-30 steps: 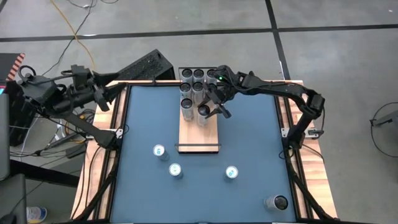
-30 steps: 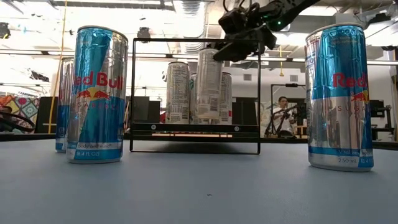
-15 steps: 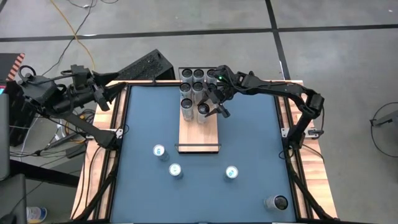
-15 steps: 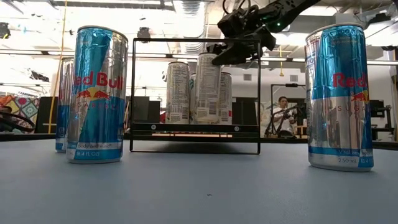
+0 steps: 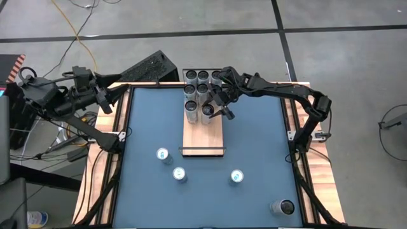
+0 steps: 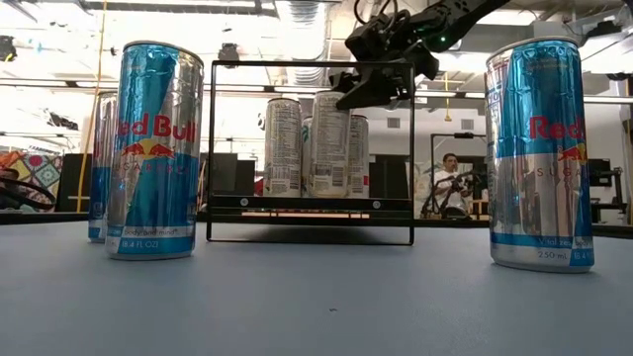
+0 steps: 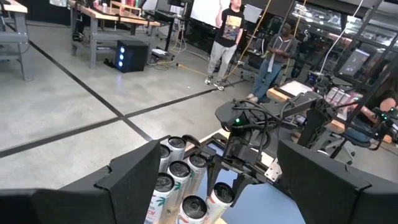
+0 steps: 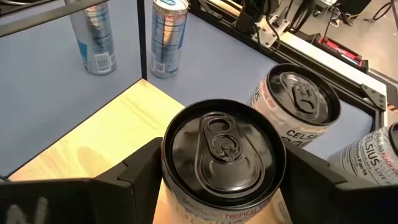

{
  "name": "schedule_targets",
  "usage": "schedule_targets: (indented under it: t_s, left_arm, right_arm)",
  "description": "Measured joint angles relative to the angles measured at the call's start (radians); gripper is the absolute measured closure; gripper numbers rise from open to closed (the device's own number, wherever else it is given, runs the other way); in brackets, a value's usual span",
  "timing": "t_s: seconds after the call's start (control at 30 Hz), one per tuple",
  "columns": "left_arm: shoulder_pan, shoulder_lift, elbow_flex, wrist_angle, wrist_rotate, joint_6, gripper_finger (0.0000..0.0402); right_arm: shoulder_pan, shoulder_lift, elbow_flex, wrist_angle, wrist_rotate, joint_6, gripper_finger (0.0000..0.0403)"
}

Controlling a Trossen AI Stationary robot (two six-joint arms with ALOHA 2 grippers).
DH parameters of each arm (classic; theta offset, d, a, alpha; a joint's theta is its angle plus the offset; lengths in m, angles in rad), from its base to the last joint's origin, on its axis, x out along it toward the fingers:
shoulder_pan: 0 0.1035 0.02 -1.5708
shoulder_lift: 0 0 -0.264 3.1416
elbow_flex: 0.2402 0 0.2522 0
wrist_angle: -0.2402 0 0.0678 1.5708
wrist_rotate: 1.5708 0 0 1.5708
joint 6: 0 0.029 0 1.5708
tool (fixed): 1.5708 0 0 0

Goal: Place canned beverage on shelf
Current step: Put the left white-yellow soda can on the shelf

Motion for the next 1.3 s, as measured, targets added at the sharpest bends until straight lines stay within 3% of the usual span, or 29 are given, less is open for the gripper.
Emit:
schedule_targets:
  t_s: [0.63, 0.87, 1.3]
  left_arm:
    - [0.0, 0.0, 0.0, -0.001, 0.0, 0.009, 0.0093]
    - [0.0, 0.0, 0.0, -0.001, 0.0, 0.008, 0.0093]
    - [0.0, 0.0, 0.0, -0.017, 0.0, 0.008, 0.0093]
  right_arm:
    - [0.04, 0.0, 0.0, -0.006, 0.056, 0.016, 0.013]
    - [0.06, -0.002, 0.003, -0.001, 0.151, 0.019, 0.0104]
    - [0.058, -0.011, 0.053, -0.051, 0.157, 0.052, 0.0081]
